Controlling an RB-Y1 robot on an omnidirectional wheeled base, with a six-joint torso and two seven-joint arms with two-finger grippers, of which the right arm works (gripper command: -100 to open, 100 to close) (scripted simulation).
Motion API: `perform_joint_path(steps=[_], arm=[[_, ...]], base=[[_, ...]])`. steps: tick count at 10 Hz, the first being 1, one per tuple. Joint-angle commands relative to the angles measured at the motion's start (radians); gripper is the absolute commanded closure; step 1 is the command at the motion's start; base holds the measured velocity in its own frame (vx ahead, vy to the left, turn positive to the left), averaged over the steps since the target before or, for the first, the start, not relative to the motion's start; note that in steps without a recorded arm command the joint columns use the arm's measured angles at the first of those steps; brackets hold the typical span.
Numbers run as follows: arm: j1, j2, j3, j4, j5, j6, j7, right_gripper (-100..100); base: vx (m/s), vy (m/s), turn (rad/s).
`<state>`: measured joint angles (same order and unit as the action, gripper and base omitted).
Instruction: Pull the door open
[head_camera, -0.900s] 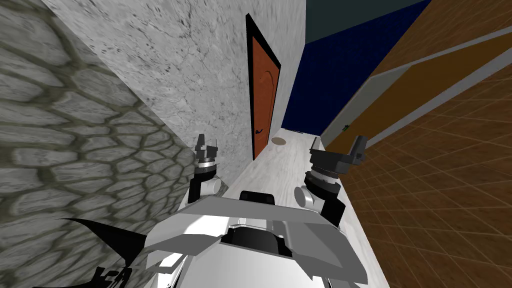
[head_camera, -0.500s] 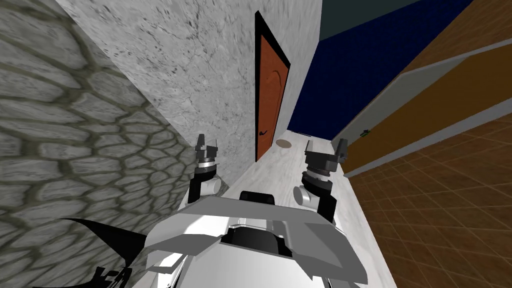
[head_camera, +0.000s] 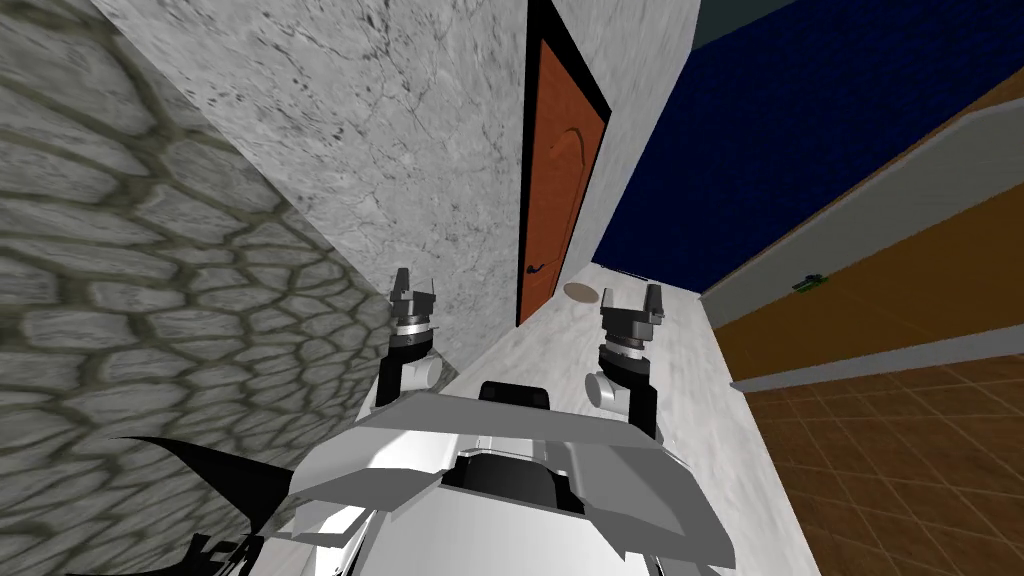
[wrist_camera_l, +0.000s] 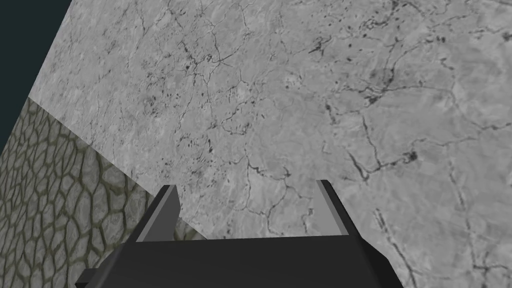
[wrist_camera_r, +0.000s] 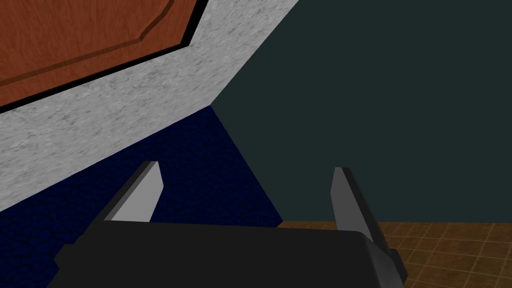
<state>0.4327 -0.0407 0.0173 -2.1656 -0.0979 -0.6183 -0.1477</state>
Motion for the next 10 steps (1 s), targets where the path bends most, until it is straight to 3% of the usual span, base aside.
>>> perform_joint_path(steps=[1,3,10], arm=[[-0.012,-0.012,-0.008,0.041,0.005,0.008,0.002,-100],[-0.024,-0.025,-0.016,0.093,0.01,0.009,0.003,-100],[-0.056,-0.053,-0.037,0.231,0.024,0.011,0.005,-100]], base=[[0.112,-0.094,0.326],[0.125,-0.141,0.298],[0.077,-0.09,0.185]])
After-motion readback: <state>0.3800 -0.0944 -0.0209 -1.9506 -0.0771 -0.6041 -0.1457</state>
